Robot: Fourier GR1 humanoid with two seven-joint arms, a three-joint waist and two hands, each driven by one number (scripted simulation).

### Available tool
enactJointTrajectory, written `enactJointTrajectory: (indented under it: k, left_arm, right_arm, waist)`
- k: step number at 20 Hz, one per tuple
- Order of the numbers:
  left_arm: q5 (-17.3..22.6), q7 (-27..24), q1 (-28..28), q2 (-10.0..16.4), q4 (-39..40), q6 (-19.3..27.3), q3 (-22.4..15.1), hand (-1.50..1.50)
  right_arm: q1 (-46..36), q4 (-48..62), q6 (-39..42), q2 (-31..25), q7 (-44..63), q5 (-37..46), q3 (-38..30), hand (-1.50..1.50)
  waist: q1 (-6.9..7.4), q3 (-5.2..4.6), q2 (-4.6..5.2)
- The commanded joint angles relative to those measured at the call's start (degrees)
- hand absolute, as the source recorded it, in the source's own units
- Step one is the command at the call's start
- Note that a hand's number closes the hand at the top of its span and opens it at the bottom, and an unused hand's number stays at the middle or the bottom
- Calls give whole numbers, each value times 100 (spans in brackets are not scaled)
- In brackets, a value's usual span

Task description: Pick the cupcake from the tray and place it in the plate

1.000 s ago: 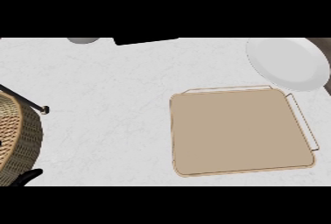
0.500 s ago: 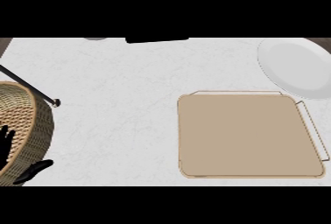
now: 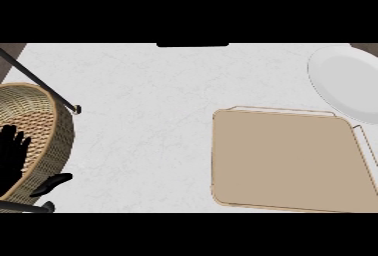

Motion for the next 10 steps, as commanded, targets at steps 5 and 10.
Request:
enactJointTrajectory:
  k: [5, 10]
  left_arm:
    - [-585, -118, -559, 119, 210, -761, -1159, 0]
    - [-671, -56, -791, 29, 188, -607, -1303, 0]
  right_arm:
    - [-682, 315, 297, 40, 98, 214, 330, 150]
    - [-1219, 404, 324, 447, 323, 396, 677, 150]
  waist:
    - [229, 54, 114]
    - [306, 59, 133]
